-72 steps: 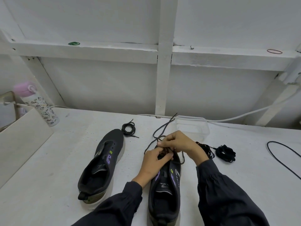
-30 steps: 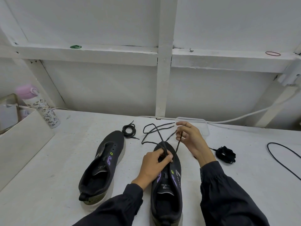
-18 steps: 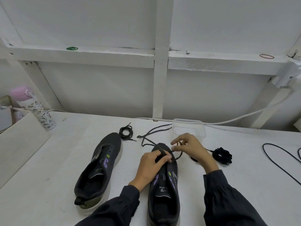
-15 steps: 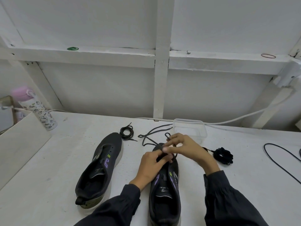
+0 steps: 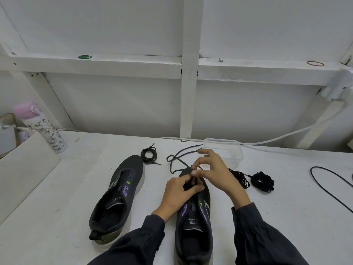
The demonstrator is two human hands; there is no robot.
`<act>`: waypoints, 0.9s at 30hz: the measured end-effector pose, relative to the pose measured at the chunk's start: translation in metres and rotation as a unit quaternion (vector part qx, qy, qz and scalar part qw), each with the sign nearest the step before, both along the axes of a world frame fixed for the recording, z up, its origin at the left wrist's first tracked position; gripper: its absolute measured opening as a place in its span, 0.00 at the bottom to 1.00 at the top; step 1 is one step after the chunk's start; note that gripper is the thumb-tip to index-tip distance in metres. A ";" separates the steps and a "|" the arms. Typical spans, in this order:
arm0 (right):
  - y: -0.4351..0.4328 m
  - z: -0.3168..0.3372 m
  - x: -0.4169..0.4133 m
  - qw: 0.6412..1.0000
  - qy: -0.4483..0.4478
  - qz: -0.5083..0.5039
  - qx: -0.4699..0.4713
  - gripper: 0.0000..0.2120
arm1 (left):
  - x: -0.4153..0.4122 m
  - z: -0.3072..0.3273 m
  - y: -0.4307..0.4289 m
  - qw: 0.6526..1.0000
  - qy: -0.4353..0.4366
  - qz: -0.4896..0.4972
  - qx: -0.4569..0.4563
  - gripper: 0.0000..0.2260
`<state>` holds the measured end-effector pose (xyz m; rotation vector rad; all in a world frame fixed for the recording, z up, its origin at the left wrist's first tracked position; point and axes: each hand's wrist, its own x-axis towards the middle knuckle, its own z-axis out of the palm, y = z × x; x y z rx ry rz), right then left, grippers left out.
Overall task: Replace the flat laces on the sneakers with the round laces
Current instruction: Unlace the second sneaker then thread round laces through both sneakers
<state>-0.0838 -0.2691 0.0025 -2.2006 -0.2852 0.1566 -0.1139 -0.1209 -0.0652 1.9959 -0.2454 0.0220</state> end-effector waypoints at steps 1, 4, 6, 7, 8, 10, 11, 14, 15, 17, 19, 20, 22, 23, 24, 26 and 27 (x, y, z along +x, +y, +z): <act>0.001 0.000 0.000 1.000 -0.002 -0.006 0.004 0.11 | 0.001 -0.001 0.000 1.000 -0.002 0.002 0.005 0.03; 0.006 0.001 -0.005 0.994 0.048 -0.015 0.093 0.08 | 0.004 -0.007 0.001 0.999 -0.002 0.017 0.027 0.13; 0.010 0.004 -0.007 0.984 0.073 -0.033 0.157 0.09 | 0.005 -0.007 0.001 0.999 -0.004 0.010 0.037 0.11; 0.012 0.006 -0.006 0.981 0.072 -0.045 0.175 0.09 | 0.005 -0.006 0.001 0.999 -0.006 0.000 0.035 0.09; 0.014 0.010 -0.004 0.978 0.067 -0.053 0.188 0.09 | 0.005 -0.004 0.000 0.999 -0.008 -0.009 0.030 0.08; 0.016 0.017 0.002 0.975 0.059 -0.054 0.207 0.10 | 0.006 -0.002 -0.001 1.000 -0.001 -0.023 0.017 0.08; 0.017 0.020 0.003 0.974 0.060 -0.051 0.214 0.10 | 0.006 -0.002 -0.001 1.000 0.002 -0.027 0.008 0.08; 0.017 0.021 0.003 0.970 0.066 -0.044 0.228 0.09 | 0.004 -0.003 -0.002 0.999 0.002 -0.029 -0.027 0.08; 0.017 0.020 0.002 0.969 0.071 -0.044 0.233 0.09 | 0.003 -0.005 -0.002 0.999 0.003 -0.028 -0.036 0.08; 0.016 0.017 0.002 0.967 0.078 -0.043 0.238 0.08 | 0.002 -0.007 -0.003 0.998 -0.005 -0.027 -0.049 0.08; 0.013 0.018 0.002 0.966 0.082 -0.035 0.241 0.06 | 0.002 -0.008 -0.003 0.997 -0.042 -0.020 -0.055 0.11; 0.012 0.019 0.002 0.965 0.085 -0.030 0.245 0.06 | 0.002 -0.009 -0.003 0.997 -0.064 -0.013 -0.050 0.13; 0.009 0.020 0.003 0.965 0.087 -0.023 0.248 0.06 | 0.004 -0.012 -0.003 0.996 -0.077 -0.004 -0.043 0.20; 0.008 0.021 0.002 0.965 0.086 -0.021 0.247 0.06 | 0.004 -0.014 -0.003 0.997 -0.066 -0.003 -0.048 0.23; 0.008 0.021 0.002 0.965 0.085 -0.021 0.248 0.06 | 0.004 -0.015 -0.004 0.997 -0.049 -0.004 -0.057 0.24; 0.010 0.022 0.002 0.963 0.084 -0.024 0.255 0.05 | 0.005 -0.016 -0.003 0.997 -0.024 -0.003 -0.068 0.25; 0.011 0.022 0.002 0.962 0.081 -0.026 0.259 0.05 | 0.005 -0.017 -0.003 0.997 -0.017 -0.002 -0.070 0.26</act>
